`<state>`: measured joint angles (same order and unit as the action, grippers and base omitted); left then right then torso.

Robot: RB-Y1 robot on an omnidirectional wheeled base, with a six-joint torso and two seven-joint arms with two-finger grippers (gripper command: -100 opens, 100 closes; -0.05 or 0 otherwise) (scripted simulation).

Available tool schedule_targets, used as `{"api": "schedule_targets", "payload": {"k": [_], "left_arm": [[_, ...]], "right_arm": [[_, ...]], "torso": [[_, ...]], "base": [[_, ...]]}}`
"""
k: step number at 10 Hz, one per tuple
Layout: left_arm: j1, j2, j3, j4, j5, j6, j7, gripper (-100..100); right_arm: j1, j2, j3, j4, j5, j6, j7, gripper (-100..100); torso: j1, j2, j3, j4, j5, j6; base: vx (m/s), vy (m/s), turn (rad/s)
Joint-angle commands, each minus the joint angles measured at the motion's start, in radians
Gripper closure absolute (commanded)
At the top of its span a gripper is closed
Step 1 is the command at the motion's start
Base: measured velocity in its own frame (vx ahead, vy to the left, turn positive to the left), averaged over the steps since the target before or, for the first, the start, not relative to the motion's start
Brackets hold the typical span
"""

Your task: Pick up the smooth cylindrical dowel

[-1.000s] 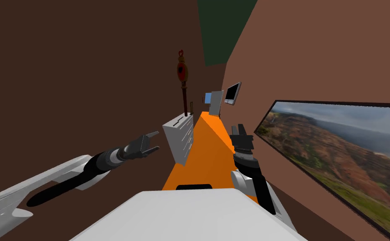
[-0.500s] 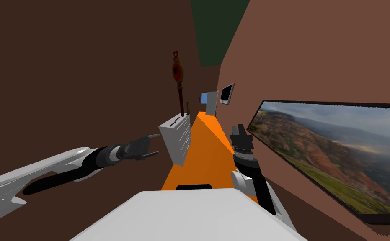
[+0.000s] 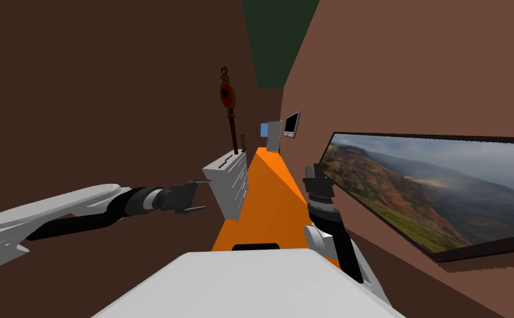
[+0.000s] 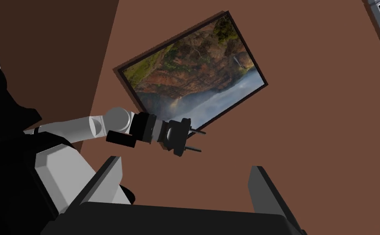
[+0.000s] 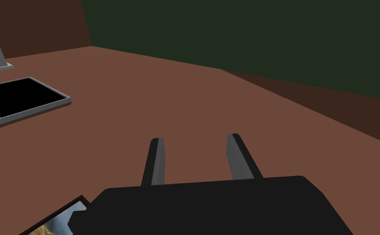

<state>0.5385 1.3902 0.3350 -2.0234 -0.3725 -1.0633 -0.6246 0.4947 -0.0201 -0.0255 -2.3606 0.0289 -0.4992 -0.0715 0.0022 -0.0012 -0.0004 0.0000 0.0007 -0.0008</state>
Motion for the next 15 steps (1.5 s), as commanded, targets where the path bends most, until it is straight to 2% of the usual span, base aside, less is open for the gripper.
{"api": "schedule_targets", "payload": {"k": [1,2,3,4,5,6,7,8,9,10,11,12,13,14,15], "left_arm": [[-0.004,0.05,0.011,0.031,-0.05,-0.038,-0.047,-100],[-0.004,0.077,0.011,0.031,-0.054,-0.038,-0.047,-100],[-0.006,0.109,0.022,0.058,-0.095,-0.072,-0.087,-100],[-0.006,0.14,0.022,0.058,-0.102,-0.072,-0.087,-100],[-0.008,0.173,0.032,0.085,-0.142,-0.104,-0.127,-100],[-0.008,0.2,0.032,0.085,-0.151,-0.104,-0.127,-100],[-0.01,0.233,0.04,0.111,-0.191,-0.135,-0.166,-100],[-0.01,0.253,0.04,0.111,-0.201,-0.135,-0.166,-100],[-0.012,0.289,0.047,0.137,-0.24,-0.165,-0.204,-100],[-0.012,0.301,0.047,0.137,-0.251,-0.165,-0.204,-100],[-0.013,0.334,0.052,0.162,-0.292,-0.194,-0.242,-100],[-0.013,0.344,0.052,0.162,-0.301,-0.194,-0.242,-100],[-0.015,0.378,0.055,0.187,-0.345,-0.221,-0.279,-100],[-0.015,0.383,0.055,0.187,-0.351,-0.221,-0.279,-100],[-0.015,0.418,0.056,0.21,-0.396,-0.246,-0.314,-100]], "right_arm": [[0.0,0.0,0.0,0.0,0.0,0.0,0.0,0],[0.0,0.0,0.0,0.0,0.0,0.0,0.0,0],[0.0,0.0,0.0,0.0,0.0,0.0,0.0,0],[0.0,0.0,0.0,0.0,0.0,0.0,0.0,0],[0.0,0.0,0.0,0.0,0.0,0.0,0.0,0],[0.0,0.0,0.0,0.0,0.0,0.0,0.0,0],[0.0,0.0,0.0,0.0,0.0,0.0,0.0,0],[0.0,0.0,0.0,0.0,0.0,0.0,0.0,0],[0.0,0.0,0.0,0.0,0.0,0.0,0.0,0],[0.0,0.0,0.0,0.0,0.0,0.0,0.0,0],[0.0,0.0,0.0,0.0,0.0,0.0,0.0,0],[0.0,0.0,0.0,0.0,0.0,0.0,0.0,0],[0.0,0.0,0.0,0.0,0.0,0.0,0.0,0],[0.0,0.0,0.0,0.0,0.0,0.0,0.0,0],[0.0,0.0,0.0,0.0,0.0,0.0,0.0,0]], "torso": [[0.0,0.0,0.0,0.0,0.0,0.0],[0.0,0.0,0.0,0.0,0.0,0.001],[0.0,-0.001,0.0,0.0,0.0,0.0],[0.0,-0.002,-0.001,0.0,0.0,0.0],[0.0,-0.002,-0.001,0.0,0.0,0.0],[0.001,-0.003,-0.001,-0.001,0.0,0.001],[0.001,-0.002,-0.001,-0.001,0.0,0.0],[0.001,-0.003,-0.002,-0.001,0.0,0.0],[0.001,-0.003,-0.002,-0.001,0.0,0.0],[0.002,-0.004,-0.002,-0.001,0.0,0.0],[0.001,-0.003,-0.002,-0.001,0.001,0.0],[0.001,-0.004,-0.003,-0.001,0.0,0.0],[0.002,-0.004,-0.002,-0.001,0.001,-0.001],[0.003,-0.005,-0.003,-0.001,0.001,0.0],[0.003,-0.005,-0.003,-0.001,0.001,-0.001]], "base": [[0.01,0.005,-0.233],[0.011,0.012,-0.114],[0.029,0.01,-0.187],[0.026,0.012,-0.151],[0.038,0.018,-0.241],[0.03,0.023,-0.109],[0.045,0.027,-0.208],[0.043,0.027,-0.141],[0.051,0.032,-0.174],[0.048,0.031,-0.136],[0.059,0.026,-0.248],[0.054,0.043,-0.106],[0.08,0.057,-0.179],[0.066,0.051,-0.119],[0.079,0.059,-0.188]]}}
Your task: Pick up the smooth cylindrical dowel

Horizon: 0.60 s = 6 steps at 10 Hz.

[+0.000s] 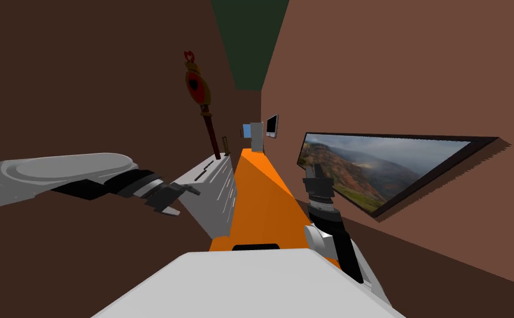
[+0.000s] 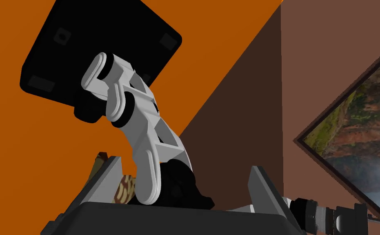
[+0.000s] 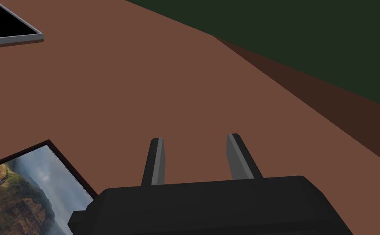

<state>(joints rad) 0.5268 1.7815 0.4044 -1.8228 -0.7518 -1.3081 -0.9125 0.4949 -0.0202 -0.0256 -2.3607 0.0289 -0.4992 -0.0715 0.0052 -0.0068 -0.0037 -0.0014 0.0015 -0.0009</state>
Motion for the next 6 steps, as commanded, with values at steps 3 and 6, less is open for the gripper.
{"api": "schedule_targets", "payload": {"k": [3,6], "left_arm": [[-0.004,0.085,-0.015,0.052,-0.107,-0.047,-0.092,-100],[-0.004,0.127,-0.022,0.089,-0.201,-0.085,-0.151,-100]], "right_arm": [[0.0,0.0,0.0,0.0,0.0,0.0,0.0,0],[0.0,0.0,0.0,0.0,0.0,0.0,0.0,0]], "torso": [[0.001,-0.002,-0.001,0.0,0.001,-0.001],[0.001,-0.002,-0.001,-0.001,0.001,-0.001]], "base": [[0.106,0.08,-0.209],[0.11,0.082,-0.172]]}}
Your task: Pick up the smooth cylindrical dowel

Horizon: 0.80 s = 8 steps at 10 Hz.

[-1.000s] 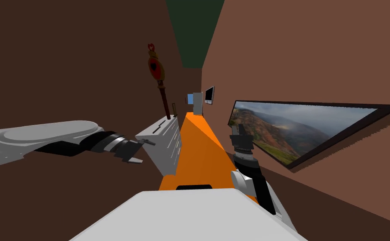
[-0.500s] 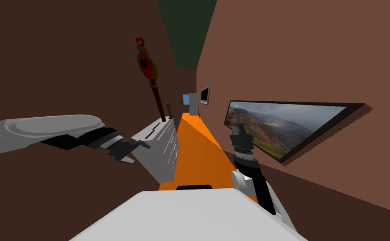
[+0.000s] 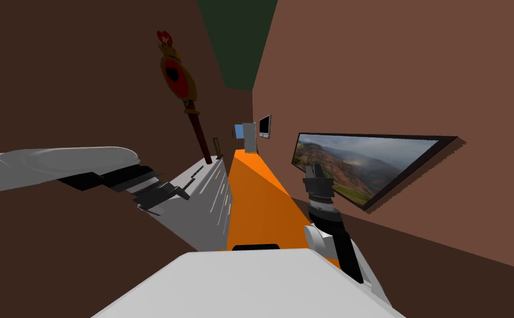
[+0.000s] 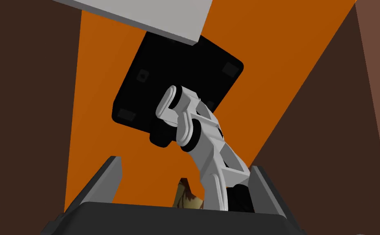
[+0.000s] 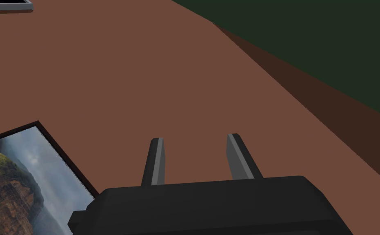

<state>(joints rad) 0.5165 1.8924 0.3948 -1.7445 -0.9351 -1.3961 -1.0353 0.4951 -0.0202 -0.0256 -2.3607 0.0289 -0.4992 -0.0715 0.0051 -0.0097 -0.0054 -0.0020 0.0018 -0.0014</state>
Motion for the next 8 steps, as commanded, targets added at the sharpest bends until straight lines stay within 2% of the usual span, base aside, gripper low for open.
{"api": "schedule_targets", "payload": {"k": [1,3,4,6,8], "left_arm": [[0.006,0.016,-0.012,0.011,-0.021,0.003,-0.028,-100],[0.006,0.044,-0.02,0.041,-0.088,-0.027,-0.078,-100],[0.006,0.044,-0.02,0.041,-0.098,-0.027,-0.078,-100],[0.006,0.06,-0.029,0.063,-0.158,-0.049,-0.117,-100],[0.006,0.067,-0.035,0.076,-0.199,-0.063,-0.143,-100]], "right_arm": [[0.0,0.0,0.0,0.0,0.0,0.0,0.0,0],[0.0,0.0,0.0,0.0,0.0,0.0,0.0,0],[0.0,0.0,0.0,0.0,0.0,0.0,0.0,0],[0.0,0.0,0.0,0.0,0.0,0.0,0.0,0],[0.0,0.0,0.0,0.0,0.0,0.0,0.0,0]], "torso": [[0.0,0.0,0.0,0.0,0.0,0.0],[-0.001,0.002,0.001,0.0,0.0,0.0],[0.001,0.0,0.0,0.0,0.0,0.0],[0.0,0.001,0.0,0.0,0.0,0.0],[0.001,-0.002,-0.001,0.0,0.001,0.0]], "base": [[0.08,0.058,-0.094],[0.098,0.077,-0.189],[0.099,0.084,-0.095],[0.104,0.089,-0.167],[0.148,0.081,-0.143]]}}
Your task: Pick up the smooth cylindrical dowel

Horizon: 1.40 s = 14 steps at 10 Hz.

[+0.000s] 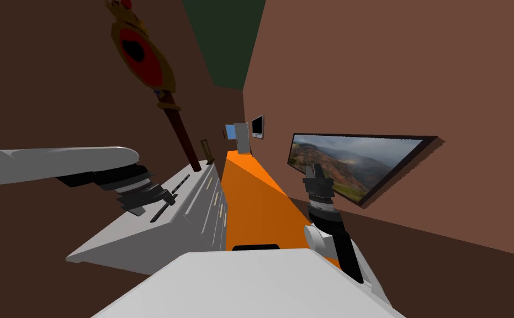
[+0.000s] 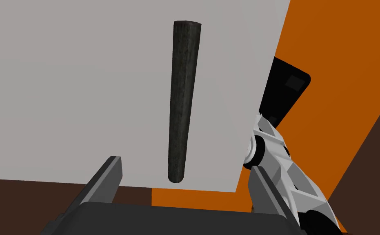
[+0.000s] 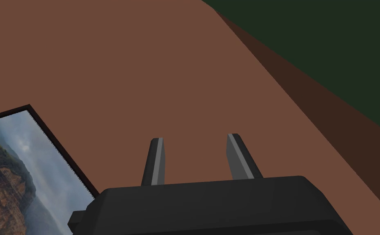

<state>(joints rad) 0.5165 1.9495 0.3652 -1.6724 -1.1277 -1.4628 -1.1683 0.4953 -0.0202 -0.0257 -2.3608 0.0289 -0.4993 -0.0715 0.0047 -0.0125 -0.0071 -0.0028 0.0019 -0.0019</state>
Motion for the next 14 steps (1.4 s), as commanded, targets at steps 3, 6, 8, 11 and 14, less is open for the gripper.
{"api": "schedule_targets", "payload": {"k": [3,6,8,11,14], "left_arm": [[0.013,-0.022,-0.017,-0.005,-0.025,0.028,-0.008,-100],[0.019,-0.029,-0.025,-0.006,-0.032,0.039,-0.01,-100],[0.02,-0.029,-0.026,-0.006,-0.032,0.043,-0.012,100],[0.02,-0.028,-0.026,-0.006,-0.032,0.043,-0.012,100],[0.002,-0.004,-0.003,-0.001,-0.006,0.002,-0.002,100]], "right_arm": [[0.0,0.0,0.0,0.0,0.0,0.0,0.0,0],[0.0,0.0,0.0,0.0,0.0,0.0,0.0,0],[0.0,0.0,0.0,0.0,0.0,0.0,0.0,0],[0.0,0.0,0.0,0.0,0.0,0.0,0.0,0],[0.0,0.0,0.0,0.0,0.0,0.0,0.0,0]], "torso": [[-0.004,0.008,0.004,0.002,-0.001,0.0],[-0.007,0.012,0.007,0.003,-0.002,0.0],[-0.006,0.011,0.007,0.003,-0.002,-0.001],[-0.006,0.01,0.006,0.003,-0.001,-0.001],[-0.005,0.009,0.006,0.003,-0.002,-0.001]], "base": [[0.019,0.005,-0.032],[-0.024,-0.022,-0.024],[0.0,0.0,0.0],[0.0,0.0,0.0],[0.019,0.02,0.047]]}}
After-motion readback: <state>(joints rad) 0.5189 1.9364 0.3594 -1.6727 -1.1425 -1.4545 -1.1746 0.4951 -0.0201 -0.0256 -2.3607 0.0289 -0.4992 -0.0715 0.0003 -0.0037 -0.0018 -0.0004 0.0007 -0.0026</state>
